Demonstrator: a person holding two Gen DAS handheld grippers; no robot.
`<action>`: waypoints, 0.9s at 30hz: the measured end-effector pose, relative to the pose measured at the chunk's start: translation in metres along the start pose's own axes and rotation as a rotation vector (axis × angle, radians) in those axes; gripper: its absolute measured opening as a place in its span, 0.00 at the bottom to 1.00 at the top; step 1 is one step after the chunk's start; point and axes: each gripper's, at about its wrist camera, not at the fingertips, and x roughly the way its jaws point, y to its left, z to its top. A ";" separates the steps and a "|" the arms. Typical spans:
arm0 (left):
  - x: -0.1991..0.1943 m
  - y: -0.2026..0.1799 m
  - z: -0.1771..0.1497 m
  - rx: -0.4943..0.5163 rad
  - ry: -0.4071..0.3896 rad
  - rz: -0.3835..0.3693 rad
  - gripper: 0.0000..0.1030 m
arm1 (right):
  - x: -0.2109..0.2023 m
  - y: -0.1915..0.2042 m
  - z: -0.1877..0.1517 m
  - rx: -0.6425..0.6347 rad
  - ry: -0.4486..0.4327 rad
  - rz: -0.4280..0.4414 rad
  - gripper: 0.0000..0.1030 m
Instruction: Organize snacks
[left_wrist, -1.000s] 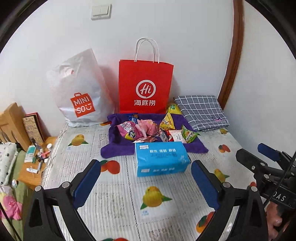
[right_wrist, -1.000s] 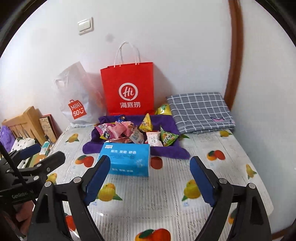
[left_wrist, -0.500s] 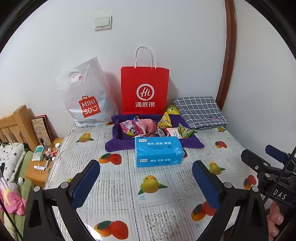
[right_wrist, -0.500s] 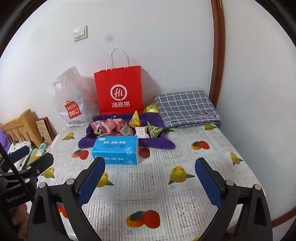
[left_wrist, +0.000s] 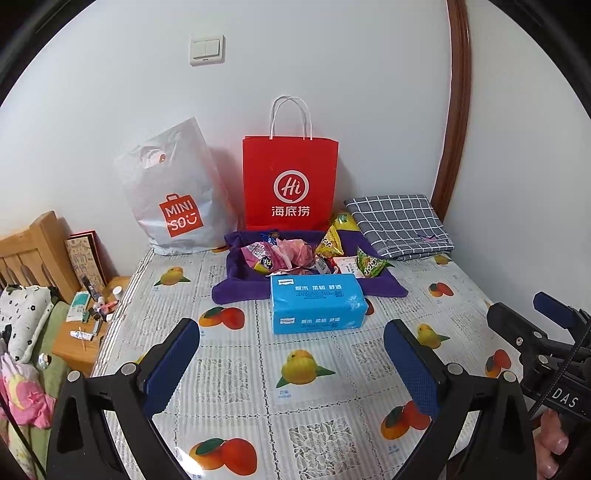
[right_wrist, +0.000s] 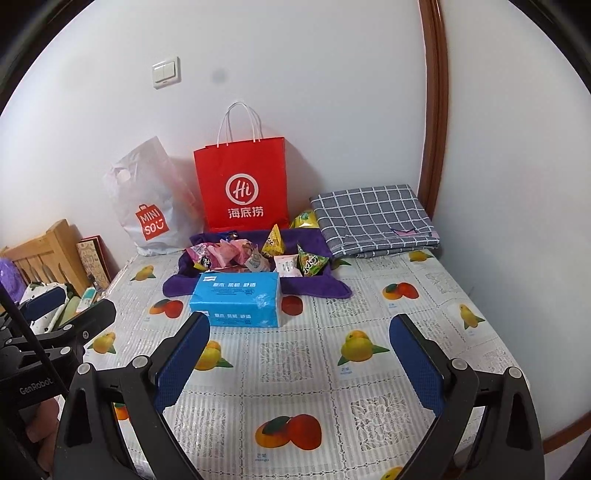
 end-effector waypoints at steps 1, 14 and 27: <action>0.000 0.000 0.000 0.001 -0.001 0.001 0.98 | 0.000 0.000 -0.001 0.001 0.000 0.000 0.94; -0.006 0.000 0.001 0.003 -0.007 0.010 0.98 | -0.001 -0.001 -0.003 -0.001 0.000 -0.001 0.94; -0.010 0.000 0.002 0.001 -0.015 0.008 0.98 | -0.004 0.001 -0.003 -0.003 0.000 0.004 0.94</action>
